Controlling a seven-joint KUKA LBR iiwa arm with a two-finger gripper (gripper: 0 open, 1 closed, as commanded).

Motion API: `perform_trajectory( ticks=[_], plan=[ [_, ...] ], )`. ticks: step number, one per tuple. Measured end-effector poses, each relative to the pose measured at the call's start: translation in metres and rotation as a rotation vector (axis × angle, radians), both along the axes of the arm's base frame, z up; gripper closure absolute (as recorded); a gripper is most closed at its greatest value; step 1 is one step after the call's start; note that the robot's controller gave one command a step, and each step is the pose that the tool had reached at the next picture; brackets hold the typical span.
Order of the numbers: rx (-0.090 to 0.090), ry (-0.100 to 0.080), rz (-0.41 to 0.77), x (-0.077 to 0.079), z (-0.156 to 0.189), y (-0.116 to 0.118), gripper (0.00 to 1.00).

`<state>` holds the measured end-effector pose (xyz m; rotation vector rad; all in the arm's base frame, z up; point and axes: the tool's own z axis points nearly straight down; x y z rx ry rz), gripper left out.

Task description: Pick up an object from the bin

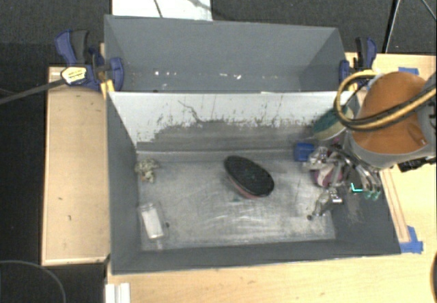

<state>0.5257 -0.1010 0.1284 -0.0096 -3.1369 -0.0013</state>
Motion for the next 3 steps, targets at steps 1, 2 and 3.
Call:
perform_trajectory(
  ticks=[1,2,3],
  plan=[
    [0.003,0.001,0.240,0.051,-0.056,-0.046,0.00],
    [0.000,-0.004,0.084,-0.018,-0.027,-0.048,0.00],
    [0.004,-0.012,0.053,0.028,-0.016,0.065,0.00]
  ],
)
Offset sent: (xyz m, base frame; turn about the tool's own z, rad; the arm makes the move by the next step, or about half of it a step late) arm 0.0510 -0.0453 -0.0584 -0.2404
